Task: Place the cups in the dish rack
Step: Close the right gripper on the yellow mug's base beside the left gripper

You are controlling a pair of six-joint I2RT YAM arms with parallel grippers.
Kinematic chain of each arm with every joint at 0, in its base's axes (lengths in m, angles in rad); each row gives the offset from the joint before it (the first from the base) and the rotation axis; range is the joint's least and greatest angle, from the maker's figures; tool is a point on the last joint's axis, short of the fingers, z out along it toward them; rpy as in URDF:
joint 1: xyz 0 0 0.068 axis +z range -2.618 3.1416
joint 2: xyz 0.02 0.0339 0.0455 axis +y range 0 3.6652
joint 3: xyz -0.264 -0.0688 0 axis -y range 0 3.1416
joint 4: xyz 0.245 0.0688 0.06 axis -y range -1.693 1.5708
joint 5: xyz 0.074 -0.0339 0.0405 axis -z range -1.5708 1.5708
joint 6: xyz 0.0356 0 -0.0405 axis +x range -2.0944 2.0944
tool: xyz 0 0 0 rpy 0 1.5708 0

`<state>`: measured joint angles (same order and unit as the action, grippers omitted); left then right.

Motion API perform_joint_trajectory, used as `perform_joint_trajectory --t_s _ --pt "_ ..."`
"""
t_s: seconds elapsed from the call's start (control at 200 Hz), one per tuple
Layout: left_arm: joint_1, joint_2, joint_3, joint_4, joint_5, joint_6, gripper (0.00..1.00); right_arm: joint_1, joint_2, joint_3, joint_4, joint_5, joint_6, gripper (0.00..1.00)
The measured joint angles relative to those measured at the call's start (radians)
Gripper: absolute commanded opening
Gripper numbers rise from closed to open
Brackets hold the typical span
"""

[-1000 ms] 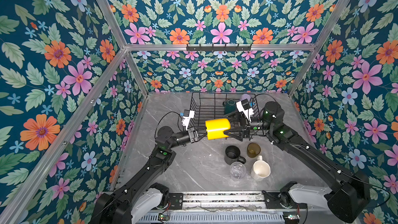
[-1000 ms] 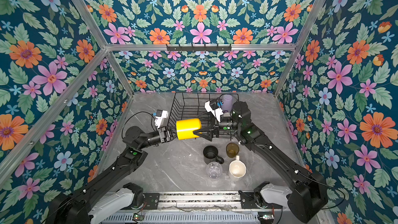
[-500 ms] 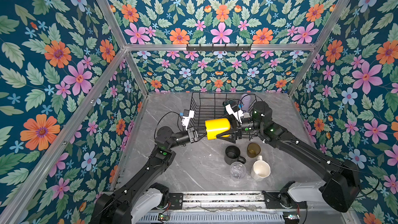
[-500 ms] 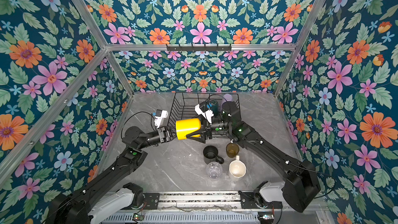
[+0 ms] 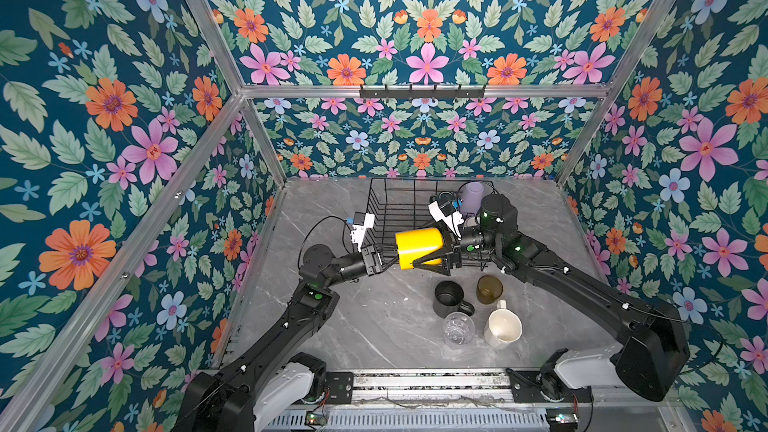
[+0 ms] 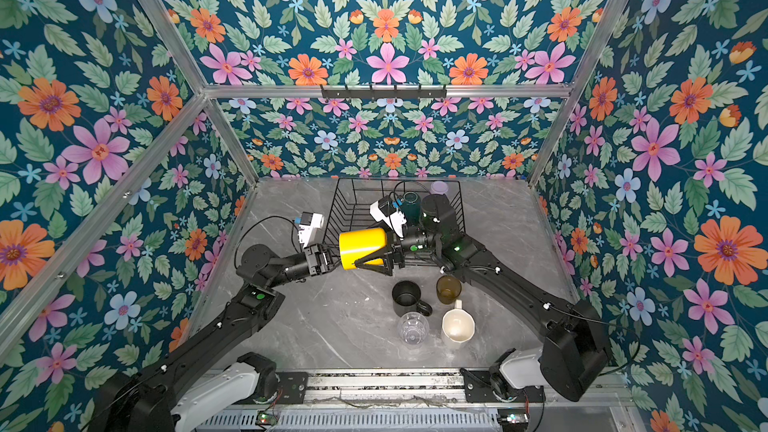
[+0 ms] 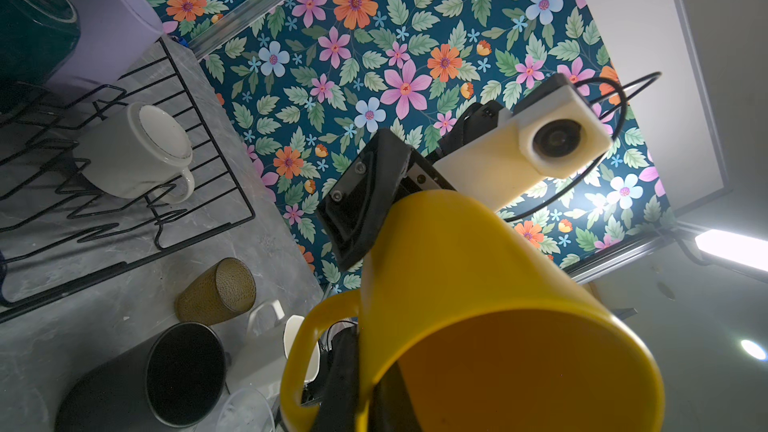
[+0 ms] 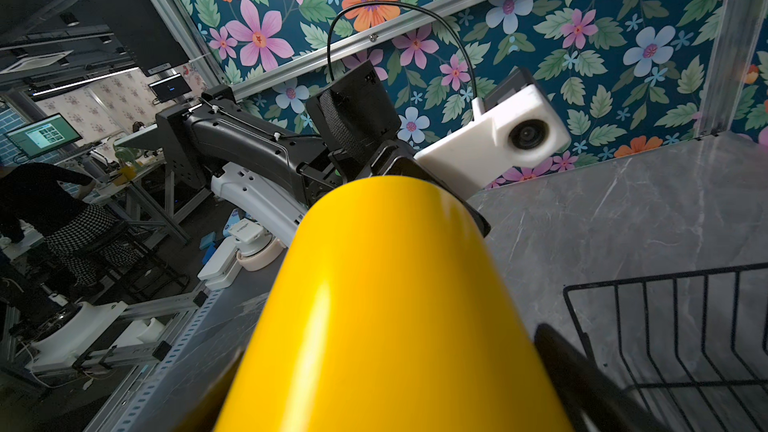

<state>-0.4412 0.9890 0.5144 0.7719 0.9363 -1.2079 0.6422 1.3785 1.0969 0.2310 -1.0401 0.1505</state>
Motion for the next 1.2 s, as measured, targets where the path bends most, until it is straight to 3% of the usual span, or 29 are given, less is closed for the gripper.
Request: perform_joint_trajectory --t_s 0.075,0.385,0.42,0.49,0.68,0.77,0.87,0.935,1.065,1.2 --pt "0.000 0.000 0.000 0.000 -0.001 0.000 0.00 0.000 0.000 0.000 0.000 -0.006 0.001 0.84" --pt "0.000 0.002 0.000 0.002 0.007 -0.005 0.00 0.001 -0.002 0.004 -0.013 -0.017 0.000 0.42" --pt "0.000 0.002 0.000 0.002 0.007 -0.006 0.00 0.001 -0.004 0.005 -0.019 -0.014 0.000 0.34" --pt "0.000 0.002 0.000 0.002 0.008 -0.012 0.00 0.001 -0.009 0.008 -0.033 -0.010 0.000 0.00" --pt "-0.002 0.003 0.000 0.005 0.009 -0.015 0.00 0.002 -0.022 0.006 -0.055 0.006 -0.003 0.00" --pt "-0.002 0.003 0.000 0.006 0.010 -0.016 0.06 0.003 -0.028 0.007 -0.068 0.015 -0.003 0.00" --pt "-0.002 0.003 0.001 0.007 0.011 -0.016 0.18 0.004 -0.039 0.011 -0.088 0.028 0.001 0.00" --pt "-0.002 0.001 0.003 0.015 0.005 -0.015 0.33 0.003 -0.048 0.021 -0.121 0.054 0.004 0.00" --pt "0.000 -0.011 0.008 0.021 0.003 -0.012 0.53 -0.002 -0.070 0.045 -0.188 0.120 0.004 0.00" --pt "-0.002 -0.035 0.012 -0.003 -0.003 0.019 0.69 -0.004 -0.105 0.066 -0.269 0.159 -0.004 0.00"
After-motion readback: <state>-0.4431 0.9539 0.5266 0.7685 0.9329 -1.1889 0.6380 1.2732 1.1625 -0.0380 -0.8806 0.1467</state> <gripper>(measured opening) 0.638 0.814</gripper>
